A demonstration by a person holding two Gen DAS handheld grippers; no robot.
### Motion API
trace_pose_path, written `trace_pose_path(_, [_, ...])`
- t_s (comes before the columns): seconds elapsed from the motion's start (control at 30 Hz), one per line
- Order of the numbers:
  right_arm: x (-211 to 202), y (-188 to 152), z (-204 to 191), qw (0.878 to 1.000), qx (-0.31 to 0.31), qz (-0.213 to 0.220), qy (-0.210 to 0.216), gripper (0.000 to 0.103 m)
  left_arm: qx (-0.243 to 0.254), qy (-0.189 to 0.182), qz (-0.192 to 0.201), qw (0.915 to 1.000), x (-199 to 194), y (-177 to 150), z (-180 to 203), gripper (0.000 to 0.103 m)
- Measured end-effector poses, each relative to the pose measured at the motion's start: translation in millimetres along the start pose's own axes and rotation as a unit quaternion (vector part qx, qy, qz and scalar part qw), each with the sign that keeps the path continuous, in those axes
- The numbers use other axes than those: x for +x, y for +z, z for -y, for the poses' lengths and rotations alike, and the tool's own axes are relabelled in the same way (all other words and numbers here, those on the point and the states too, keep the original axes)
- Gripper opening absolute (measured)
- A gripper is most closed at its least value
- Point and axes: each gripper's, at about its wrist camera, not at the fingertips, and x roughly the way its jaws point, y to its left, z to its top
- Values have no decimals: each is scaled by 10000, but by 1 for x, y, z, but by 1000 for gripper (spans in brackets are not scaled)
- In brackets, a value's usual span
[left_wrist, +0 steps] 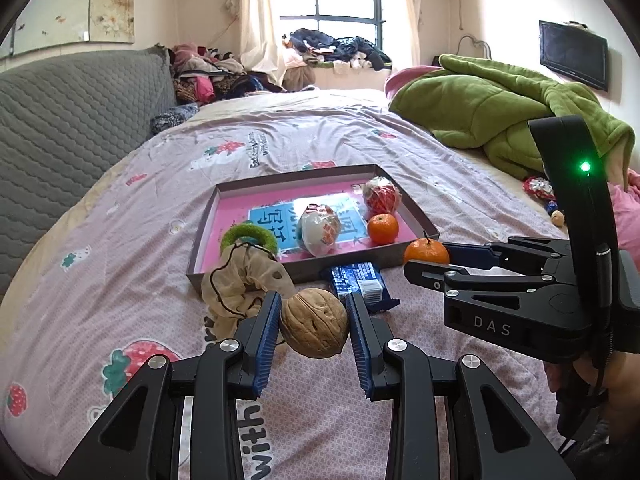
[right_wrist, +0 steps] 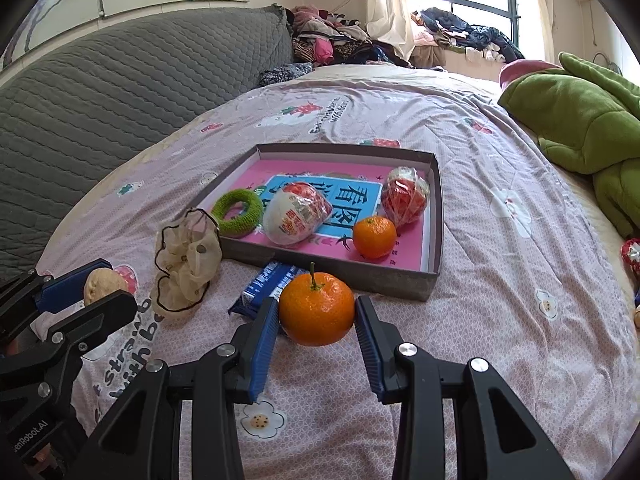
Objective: Organize objects
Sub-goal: 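Lift the walnut with the left gripper while the right gripper lifts the orange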
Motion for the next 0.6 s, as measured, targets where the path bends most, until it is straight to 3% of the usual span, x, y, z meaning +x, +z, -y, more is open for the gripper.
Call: trace_pose_path(0.6, [-24,21,-17,9992,-85,381,10,39,44,119,248,9996,-16,6,-7,35])
